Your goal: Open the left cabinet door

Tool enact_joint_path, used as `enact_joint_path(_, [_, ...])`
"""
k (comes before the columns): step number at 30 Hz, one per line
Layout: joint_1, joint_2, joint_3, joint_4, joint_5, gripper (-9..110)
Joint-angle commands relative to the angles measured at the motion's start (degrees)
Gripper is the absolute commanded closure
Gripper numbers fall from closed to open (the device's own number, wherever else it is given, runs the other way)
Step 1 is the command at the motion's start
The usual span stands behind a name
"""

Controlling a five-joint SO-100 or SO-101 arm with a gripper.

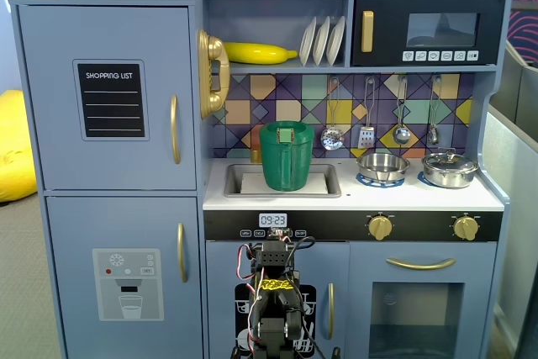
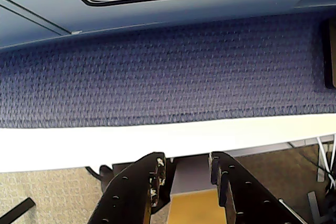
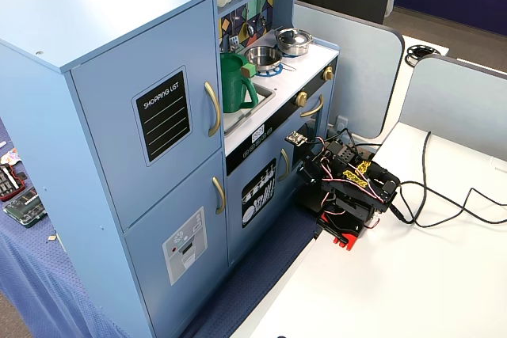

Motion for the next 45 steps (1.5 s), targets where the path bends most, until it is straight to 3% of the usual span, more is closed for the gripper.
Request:
enact_joint_path(1, [2.64, -0.44, -0.09, 10.11, 0.44, 96])
enact_joint_path(10, [-0.44, -0.44, -0.09, 6.94, -1.41, 101])
enact_joint_path(17, [-11.78, -9.23, -6.50, -23.91, 0.35, 100])
enact_joint_path(25, [-29.18, -23.55, -31.38, -50.36, -16.26, 101])
enact_joint_path(32, [-38.14, -31.90, -50.45, -55.20, -14.59, 88])
enact_joint_path(45, [-39.02, -41.22, -57.57, -64.34, -12.22, 86])
